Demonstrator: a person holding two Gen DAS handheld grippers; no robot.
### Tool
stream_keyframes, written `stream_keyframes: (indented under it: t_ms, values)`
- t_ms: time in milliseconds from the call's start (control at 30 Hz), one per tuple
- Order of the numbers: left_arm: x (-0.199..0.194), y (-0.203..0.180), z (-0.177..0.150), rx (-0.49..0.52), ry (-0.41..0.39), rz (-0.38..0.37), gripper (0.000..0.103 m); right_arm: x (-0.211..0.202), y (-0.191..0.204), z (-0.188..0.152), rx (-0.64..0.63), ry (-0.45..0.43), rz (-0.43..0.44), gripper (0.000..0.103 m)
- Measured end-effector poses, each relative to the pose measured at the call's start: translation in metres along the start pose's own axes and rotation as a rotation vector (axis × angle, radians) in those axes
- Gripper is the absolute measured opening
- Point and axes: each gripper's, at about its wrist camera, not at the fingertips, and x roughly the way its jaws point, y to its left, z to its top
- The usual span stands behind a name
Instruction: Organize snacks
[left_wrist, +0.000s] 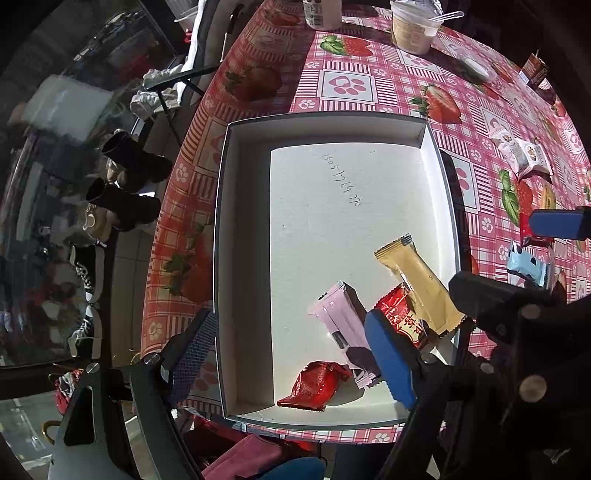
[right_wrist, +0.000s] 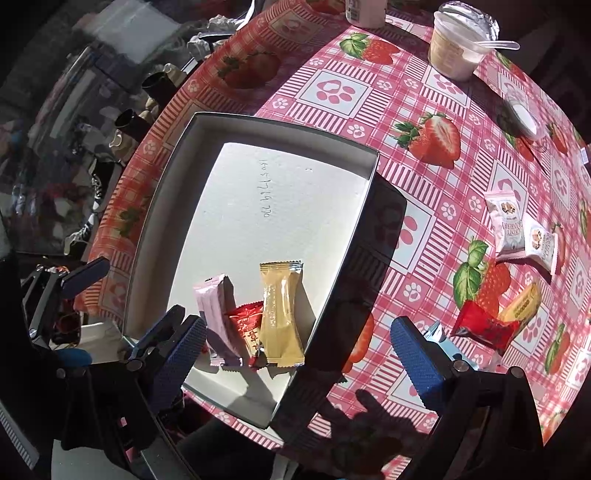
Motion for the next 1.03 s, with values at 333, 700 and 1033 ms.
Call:
stream_keyframes:
  t_ms: [333,700,1033]
  values:
    - [0.001,0.0,-0.001,-0.006,0.003,-0.005,0.085,-0.001,0.005,0.003,-0.029,-0.018,-0.038,0.101]
    - [-0.002,0.0,-0.002,-0.016,0.002,-0.013,0.085,-0.006,0.01,0.005,-0.074,-0.051,-0.092,0.101]
    - [-0.008,0.003,-0.001,-0.033,-0.036,-0.034,0.085,-0.006,0.011,0.005,-0.076,-0.049,-0.093,0.101]
